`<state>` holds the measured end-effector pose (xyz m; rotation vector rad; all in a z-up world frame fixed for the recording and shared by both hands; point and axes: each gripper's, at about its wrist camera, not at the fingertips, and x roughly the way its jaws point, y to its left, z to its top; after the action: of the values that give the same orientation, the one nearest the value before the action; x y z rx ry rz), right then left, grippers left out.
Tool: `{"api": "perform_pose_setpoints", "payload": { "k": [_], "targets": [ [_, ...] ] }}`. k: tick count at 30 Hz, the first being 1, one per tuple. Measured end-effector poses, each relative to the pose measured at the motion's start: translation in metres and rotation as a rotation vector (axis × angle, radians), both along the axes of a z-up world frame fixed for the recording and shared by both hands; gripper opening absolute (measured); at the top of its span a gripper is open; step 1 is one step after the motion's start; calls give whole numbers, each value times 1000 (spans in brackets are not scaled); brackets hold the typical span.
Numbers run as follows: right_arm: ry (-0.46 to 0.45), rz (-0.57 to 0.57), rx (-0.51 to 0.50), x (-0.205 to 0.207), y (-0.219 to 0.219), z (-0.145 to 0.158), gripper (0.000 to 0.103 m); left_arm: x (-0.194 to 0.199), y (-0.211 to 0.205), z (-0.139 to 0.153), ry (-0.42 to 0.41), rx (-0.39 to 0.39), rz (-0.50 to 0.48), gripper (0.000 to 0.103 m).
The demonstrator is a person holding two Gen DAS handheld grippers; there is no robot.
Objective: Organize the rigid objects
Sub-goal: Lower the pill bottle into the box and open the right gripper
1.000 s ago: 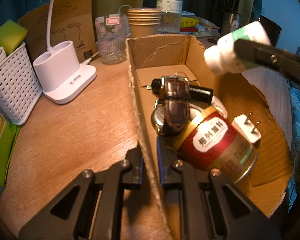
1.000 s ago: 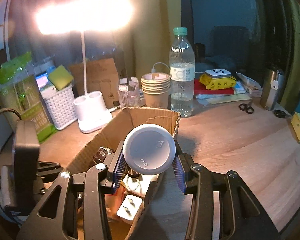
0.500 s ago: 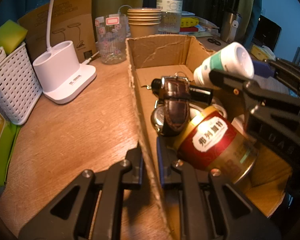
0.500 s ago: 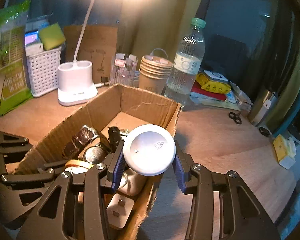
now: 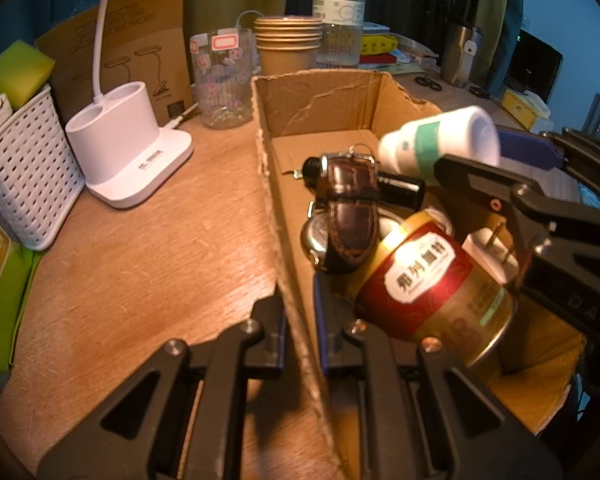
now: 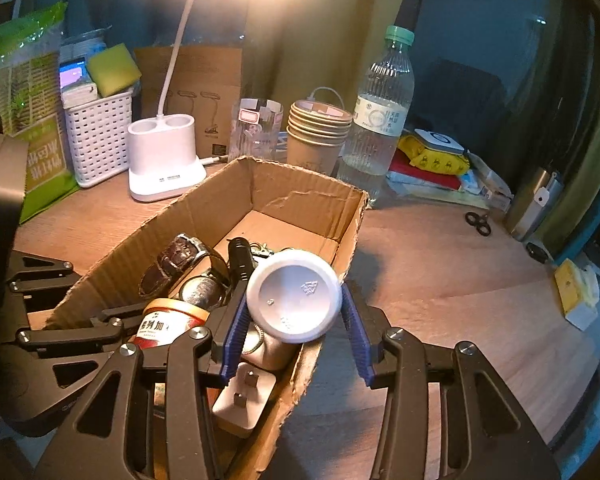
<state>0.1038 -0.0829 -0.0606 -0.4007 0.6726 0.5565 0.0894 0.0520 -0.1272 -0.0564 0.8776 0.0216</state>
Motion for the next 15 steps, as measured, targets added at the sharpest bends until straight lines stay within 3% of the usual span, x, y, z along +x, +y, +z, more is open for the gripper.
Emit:
{"api": "perform_pose_setpoints", "payload": {
  "k": [15],
  "targets": [
    [22,-5,50,3,-5,4,51,0,0,0,0,0,0,12]
  ]
}}
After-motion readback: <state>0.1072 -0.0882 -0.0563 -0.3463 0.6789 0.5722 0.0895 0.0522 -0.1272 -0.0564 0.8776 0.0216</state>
